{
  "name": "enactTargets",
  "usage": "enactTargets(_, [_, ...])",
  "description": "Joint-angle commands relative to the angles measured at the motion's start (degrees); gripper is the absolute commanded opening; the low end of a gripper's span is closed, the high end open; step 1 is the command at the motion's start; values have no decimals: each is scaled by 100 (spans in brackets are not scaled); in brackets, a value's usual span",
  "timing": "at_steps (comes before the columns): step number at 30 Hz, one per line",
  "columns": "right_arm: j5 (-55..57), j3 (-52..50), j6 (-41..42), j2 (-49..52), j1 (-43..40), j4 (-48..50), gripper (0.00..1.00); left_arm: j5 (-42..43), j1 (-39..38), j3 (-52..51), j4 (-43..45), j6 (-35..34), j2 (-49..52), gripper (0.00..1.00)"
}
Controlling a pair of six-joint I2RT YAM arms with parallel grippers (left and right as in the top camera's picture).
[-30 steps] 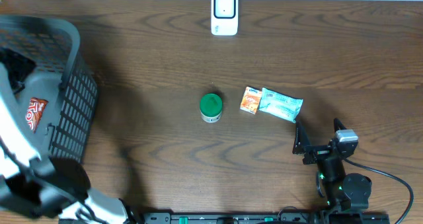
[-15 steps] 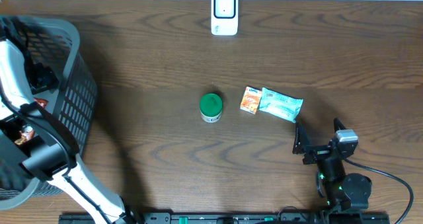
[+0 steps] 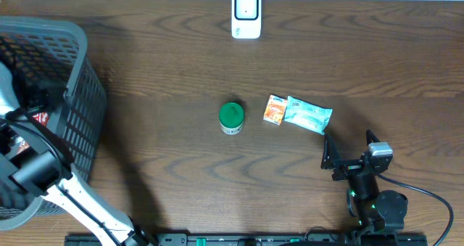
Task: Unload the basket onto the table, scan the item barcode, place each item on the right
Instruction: 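Reach the left gripper back into the basket toward the TOP bar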
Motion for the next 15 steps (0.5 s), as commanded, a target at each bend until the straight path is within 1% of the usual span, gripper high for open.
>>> enactTargets(1, [28,-7,61,-28,24,-22,99,284,170,-199,83,114,136,93])
enactTargets(4, [28,-7,61,-28,24,-22,99,284,179,-437,240,114,133,91])
enactTargets(10, [28,-7,61,-28,24,-22,99,280,175,-1084,608,114,133,81])
enactTargets(11, [28,-7,61,-28,24,-22,99,280,175,-1320,774,111,133,76])
enactTargets(12, [28,-7,61,-28,24,-22,99,280,177,-1405,822,111,133,68])
enactTargets(14, [28,-7,61,-28,24,-22,99,280,181,-1545,931,111,133,45])
enactTargets(15, [28,-7,61,-28,24,-22,99,280,181,-1569,949,109,133,36])
